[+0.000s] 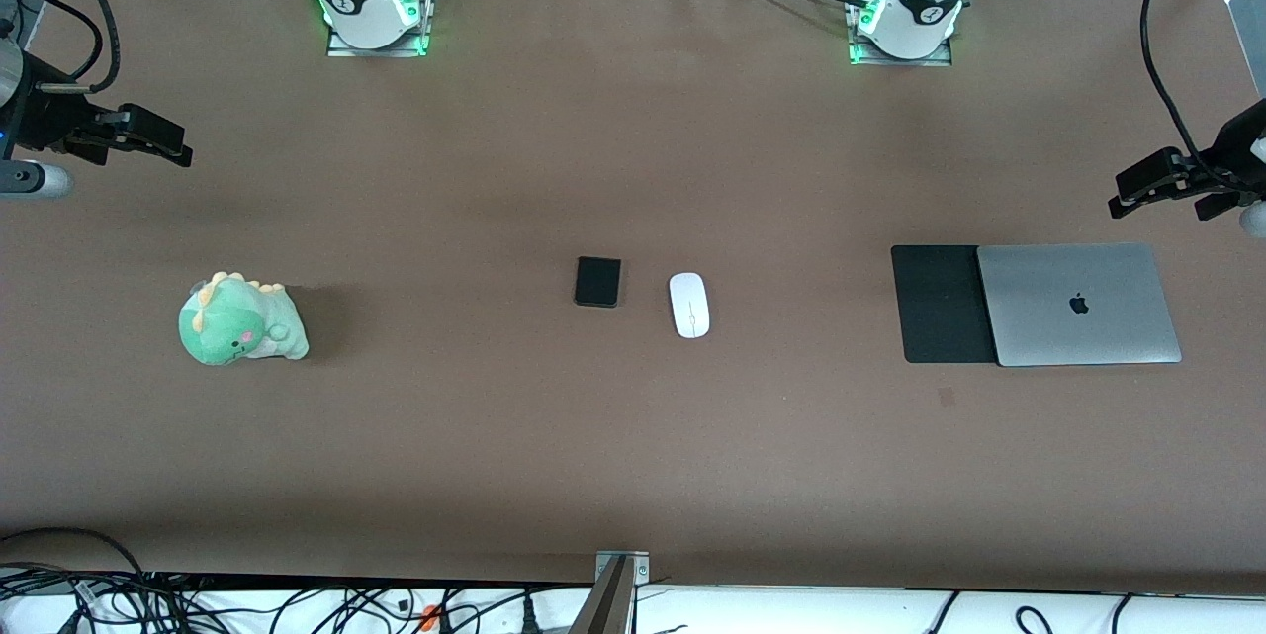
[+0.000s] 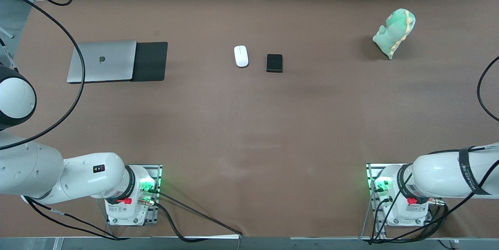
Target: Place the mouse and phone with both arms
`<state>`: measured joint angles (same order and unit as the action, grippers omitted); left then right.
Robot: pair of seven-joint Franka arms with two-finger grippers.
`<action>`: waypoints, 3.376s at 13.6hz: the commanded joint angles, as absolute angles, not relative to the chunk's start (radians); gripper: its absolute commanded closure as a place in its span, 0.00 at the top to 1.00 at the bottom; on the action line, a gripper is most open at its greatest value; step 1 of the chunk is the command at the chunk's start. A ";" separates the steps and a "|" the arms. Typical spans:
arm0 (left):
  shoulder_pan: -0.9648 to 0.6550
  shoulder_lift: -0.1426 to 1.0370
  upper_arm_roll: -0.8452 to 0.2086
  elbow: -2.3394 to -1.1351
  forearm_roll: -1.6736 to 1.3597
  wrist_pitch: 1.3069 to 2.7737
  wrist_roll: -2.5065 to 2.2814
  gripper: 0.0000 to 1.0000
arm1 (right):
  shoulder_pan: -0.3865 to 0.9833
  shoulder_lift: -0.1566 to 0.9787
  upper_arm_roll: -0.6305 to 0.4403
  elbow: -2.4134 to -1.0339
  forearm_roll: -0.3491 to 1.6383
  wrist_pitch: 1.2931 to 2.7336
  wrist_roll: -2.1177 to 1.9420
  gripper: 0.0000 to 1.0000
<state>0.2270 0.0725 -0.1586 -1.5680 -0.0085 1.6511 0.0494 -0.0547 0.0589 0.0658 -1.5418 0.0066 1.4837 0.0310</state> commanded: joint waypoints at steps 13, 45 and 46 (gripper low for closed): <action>0.233 0.078 -0.166 -1.549 0.003 1.647 0.071 1.00 | -0.031 0.057 0.067 -1.534 0.025 1.477 0.029 1.00; 0.227 0.144 -0.170 -1.511 -0.041 1.628 -0.035 1.00 | -0.038 0.071 0.061 -1.532 0.026 1.480 0.029 1.00; 0.229 0.140 -0.170 -1.508 -0.043 1.605 -0.035 1.00 | -0.038 0.072 0.061 -1.532 0.026 1.480 0.029 1.00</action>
<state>0.2263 0.1297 -0.1665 -1.5390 -0.0200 1.6489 -0.0166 -0.0338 0.0633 0.0628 -1.5418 0.0068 1.4841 0.0311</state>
